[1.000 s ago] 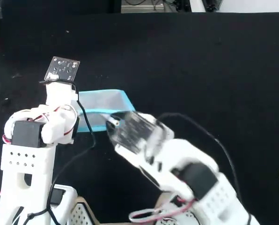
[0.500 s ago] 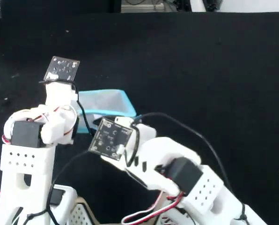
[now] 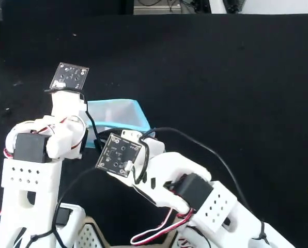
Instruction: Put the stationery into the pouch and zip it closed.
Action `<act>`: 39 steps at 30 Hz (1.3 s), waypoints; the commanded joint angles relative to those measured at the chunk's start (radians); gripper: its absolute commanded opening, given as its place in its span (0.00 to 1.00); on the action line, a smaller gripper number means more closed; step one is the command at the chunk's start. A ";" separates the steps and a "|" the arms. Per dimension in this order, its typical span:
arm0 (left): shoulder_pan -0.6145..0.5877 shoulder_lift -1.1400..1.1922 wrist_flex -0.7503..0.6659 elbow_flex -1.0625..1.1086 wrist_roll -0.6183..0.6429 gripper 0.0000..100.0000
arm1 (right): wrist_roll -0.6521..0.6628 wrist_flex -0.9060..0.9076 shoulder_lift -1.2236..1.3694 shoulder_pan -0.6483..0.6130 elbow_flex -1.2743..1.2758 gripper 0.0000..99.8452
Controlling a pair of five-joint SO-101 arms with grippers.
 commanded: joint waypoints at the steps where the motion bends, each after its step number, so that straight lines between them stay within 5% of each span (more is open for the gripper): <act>1: 0.008 0.005 0.005 -0.025 0.012 0.03 | 0.009 0.032 0.062 -0.014 -0.036 0.01; 18: 0.008 0.005 0.005 -0.025 0.012 0.03 | 0.003 0.077 0.278 -0.012 -0.136 0.02; 23: 0.008 0.005 0.005 -0.027 0.012 0.03 | -0.061 0.180 0.191 -0.014 -0.150 0.19; 39: 0.008 0.005 0.005 -0.025 0.011 0.03 | -0.058 0.526 -0.274 0.032 -0.282 0.15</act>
